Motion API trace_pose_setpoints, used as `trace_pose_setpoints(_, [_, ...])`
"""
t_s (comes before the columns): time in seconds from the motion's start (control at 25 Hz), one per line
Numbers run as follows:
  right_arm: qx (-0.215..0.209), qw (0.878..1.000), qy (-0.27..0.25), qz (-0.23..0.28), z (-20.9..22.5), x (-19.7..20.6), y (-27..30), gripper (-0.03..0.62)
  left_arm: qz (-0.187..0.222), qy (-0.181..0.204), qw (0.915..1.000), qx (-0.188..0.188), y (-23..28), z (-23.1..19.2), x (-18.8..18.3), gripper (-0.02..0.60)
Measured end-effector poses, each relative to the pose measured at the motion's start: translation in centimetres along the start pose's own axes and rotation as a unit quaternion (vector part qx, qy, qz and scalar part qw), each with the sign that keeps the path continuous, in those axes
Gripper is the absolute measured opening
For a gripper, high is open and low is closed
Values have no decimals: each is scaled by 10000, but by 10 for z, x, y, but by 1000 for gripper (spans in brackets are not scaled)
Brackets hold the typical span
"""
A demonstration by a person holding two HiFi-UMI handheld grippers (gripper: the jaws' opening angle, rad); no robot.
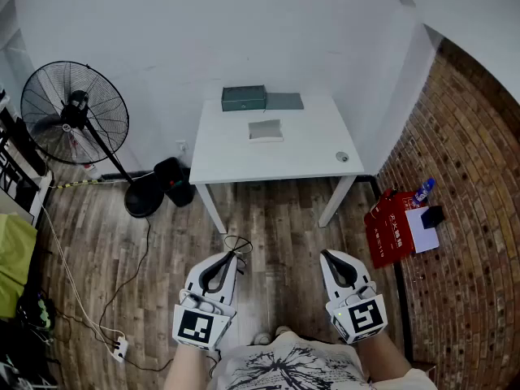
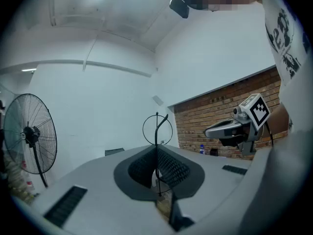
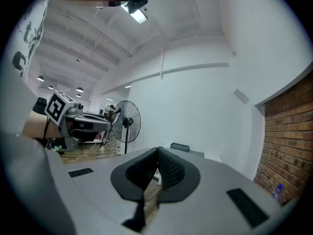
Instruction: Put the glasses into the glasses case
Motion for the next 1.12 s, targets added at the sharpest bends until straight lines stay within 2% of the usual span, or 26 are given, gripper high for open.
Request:
trace_pose_setpoints(0.44, [-21,10000,65,-69,23,18,11,12,-75,6,10000,-16,27,2,7,15])
trace_pose_setpoints(0.8, [67,9981,480,-372,61,54,18,15,-184,-40,9998,-42,68,12,22,15])
trace_pose_setpoints(1.12, [-13,9984,405,-405,92,69,45,15,-127,-15,9999,-60,112,9,20,15])
Point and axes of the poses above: the fingertips, and each gripper's own axes: y forward along the fingers, z to its right, x out of its underside, the point moved 4 cm from there along -y, backward along the fingers, and after that the axes turned 11 degrees about -y, right-handed, at the moved point
